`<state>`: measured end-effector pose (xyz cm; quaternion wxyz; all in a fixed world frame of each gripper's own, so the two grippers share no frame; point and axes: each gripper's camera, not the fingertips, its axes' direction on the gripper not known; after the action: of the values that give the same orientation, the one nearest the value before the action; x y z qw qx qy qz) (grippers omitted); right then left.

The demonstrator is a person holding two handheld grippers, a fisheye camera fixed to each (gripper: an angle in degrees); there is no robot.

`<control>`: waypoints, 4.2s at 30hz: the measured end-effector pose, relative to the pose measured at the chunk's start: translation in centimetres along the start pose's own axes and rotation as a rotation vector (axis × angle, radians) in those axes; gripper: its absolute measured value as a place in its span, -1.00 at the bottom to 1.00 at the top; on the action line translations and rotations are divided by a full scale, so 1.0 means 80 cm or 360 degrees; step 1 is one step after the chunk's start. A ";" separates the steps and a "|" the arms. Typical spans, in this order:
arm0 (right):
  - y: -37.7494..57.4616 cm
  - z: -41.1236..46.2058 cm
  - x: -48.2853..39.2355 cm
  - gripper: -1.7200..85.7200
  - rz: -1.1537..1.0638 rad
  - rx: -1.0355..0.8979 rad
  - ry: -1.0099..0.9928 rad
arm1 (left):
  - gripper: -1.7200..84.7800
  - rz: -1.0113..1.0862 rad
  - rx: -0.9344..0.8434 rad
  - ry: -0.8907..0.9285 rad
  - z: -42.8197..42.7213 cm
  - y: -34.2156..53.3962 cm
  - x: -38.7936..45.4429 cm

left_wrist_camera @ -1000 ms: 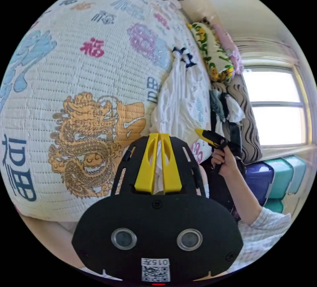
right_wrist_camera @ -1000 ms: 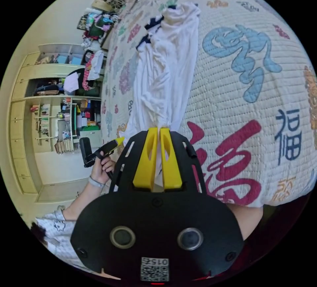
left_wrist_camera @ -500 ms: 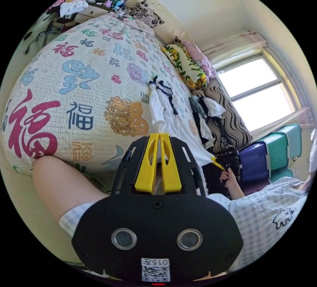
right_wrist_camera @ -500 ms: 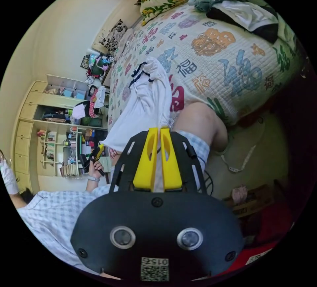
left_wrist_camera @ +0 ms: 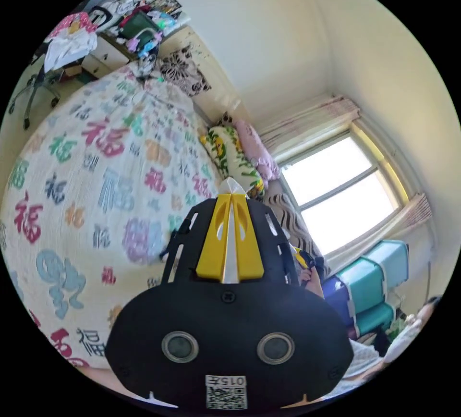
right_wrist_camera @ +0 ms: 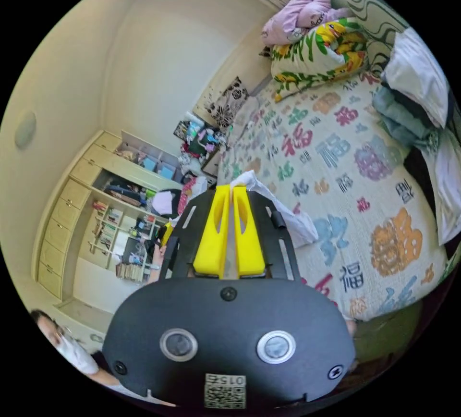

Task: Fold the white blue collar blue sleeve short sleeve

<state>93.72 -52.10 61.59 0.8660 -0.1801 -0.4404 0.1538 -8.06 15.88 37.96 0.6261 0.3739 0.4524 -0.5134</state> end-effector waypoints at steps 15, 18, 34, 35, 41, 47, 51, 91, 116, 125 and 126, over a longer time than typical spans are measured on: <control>0.033 -0.033 -0.076 -0.96 -0.0404 -0.0062 -0.0042 | -0.98 0.0708 -0.0167 -0.0039 -0.126 0.000 0.088; 0.093 -0.001 -0.020 -0.96 -0.0217 -0.0237 0.0074 | -0.98 0.0517 -0.0329 -0.0153 -0.123 0.057 0.015; 0.205 0.133 0.039 -0.89 0.0053 -0.0997 0.0775 | -0.92 0.0072 -0.1203 -0.0845 -0.044 0.211 -0.175; 0.202 0.137 0.034 -0.87 0.0058 -0.1007 0.0764 | -0.90 0.0080 -0.1226 -0.0855 -0.041 0.211 -0.177; 0.194 0.125 0.014 -0.84 0.0077 -0.1058 0.0796 | -0.74 0.0008 -0.1475 -0.0882 -0.041 0.205 -0.201; 0.132 0.089 -0.044 -0.82 -0.0002 -0.0761 0.0627 | -0.74 0.0068 -0.1022 -0.0712 -0.093 0.135 -0.173; 0.070 0.112 -0.111 -0.82 -0.0212 -0.0685 0.0504 | -0.74 0.0231 -0.0700 -0.0609 -0.086 0.066 -0.150; -0.215 0.711 -0.379 -0.95 -0.0803 -0.1399 0.0633 | -0.93 -0.0098 -0.0211 -0.0570 0.181 -0.073 -0.458; -0.198 0.153 0.013 -0.79 0.0126 -0.0258 0.0659 | -0.77 0.1175 -0.0906 -0.0428 0.573 0.041 -0.199; -0.198 0.170 0.089 -0.90 0.0148 -0.0310 0.0423 | -0.74 0.1101 -0.1498 -0.0395 0.841 0.133 -0.135; -0.196 0.166 0.094 -0.91 0.0159 -0.0283 0.0398 | -0.75 0.1126 -0.1557 -0.0523 0.864 0.145 -0.139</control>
<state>88.81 -60.49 81.17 0.8860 -0.2955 -0.3316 0.1333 15.25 -42.96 70.07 0.9183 0.0873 0.3816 -0.0593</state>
